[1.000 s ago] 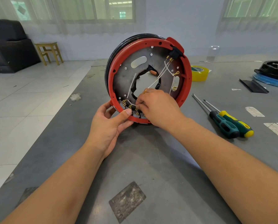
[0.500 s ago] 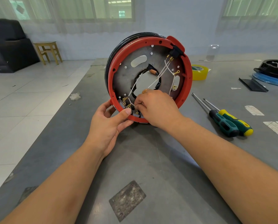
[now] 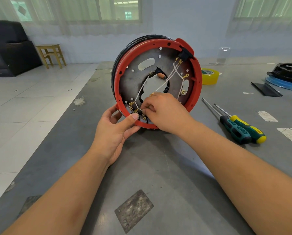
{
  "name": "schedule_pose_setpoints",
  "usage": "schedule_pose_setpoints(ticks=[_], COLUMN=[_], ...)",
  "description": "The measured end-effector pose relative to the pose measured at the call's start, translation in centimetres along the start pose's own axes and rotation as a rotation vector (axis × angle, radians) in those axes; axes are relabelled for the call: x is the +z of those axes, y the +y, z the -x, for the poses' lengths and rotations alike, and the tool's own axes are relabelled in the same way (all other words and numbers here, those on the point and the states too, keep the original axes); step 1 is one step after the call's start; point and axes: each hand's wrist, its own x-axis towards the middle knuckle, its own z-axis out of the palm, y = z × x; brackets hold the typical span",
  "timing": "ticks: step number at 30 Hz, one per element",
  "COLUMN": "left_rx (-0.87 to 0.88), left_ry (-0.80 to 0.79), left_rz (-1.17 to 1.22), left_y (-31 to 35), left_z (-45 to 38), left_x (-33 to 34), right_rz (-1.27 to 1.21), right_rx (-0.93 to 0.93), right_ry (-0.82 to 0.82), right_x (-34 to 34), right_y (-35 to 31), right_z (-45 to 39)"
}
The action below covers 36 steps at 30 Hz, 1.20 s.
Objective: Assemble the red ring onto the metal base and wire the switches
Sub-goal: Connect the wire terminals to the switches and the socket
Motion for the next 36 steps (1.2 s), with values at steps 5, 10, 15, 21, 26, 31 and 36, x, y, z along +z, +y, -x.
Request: schedule_pose_setpoints(ticks=[5,10,15,21,26,31,36], left_rx=[0.021,0.026,0.035,0.045,0.042,0.035,0.033], left_ry=[-0.028,-0.061,-0.056,-0.052,-0.055,-0.058,-0.054], left_rz=[-0.033,-0.035,-0.055,-0.073,-0.078,-0.073,-0.075], left_y=[-0.2,-0.2,-0.3,-0.4,-0.4,-0.4,-0.4], left_z=[0.0,0.0,-0.1,-0.2,-0.1,-0.2,-0.2], left_x=[0.0,0.0,0.1,0.0,0.0,-0.1,-0.2], right_rz=[-0.165,-0.241,-0.195,-0.127,-0.068,0.031,0.134], right_rx=[0.031,0.072,0.045,0.020,-0.009,-0.023,-0.048], right_ry=[0.084,0.090,0.061,0.053,0.044,0.027,0.007], right_x=[0.3,0.7,0.4,0.0,-0.2,-0.3,-0.4], right_y=[-0.1,-0.4,-0.5,-0.7,-0.8,-0.7,-0.8], right_z=[0.0,0.0,0.0,0.2,0.3,0.3,0.2])
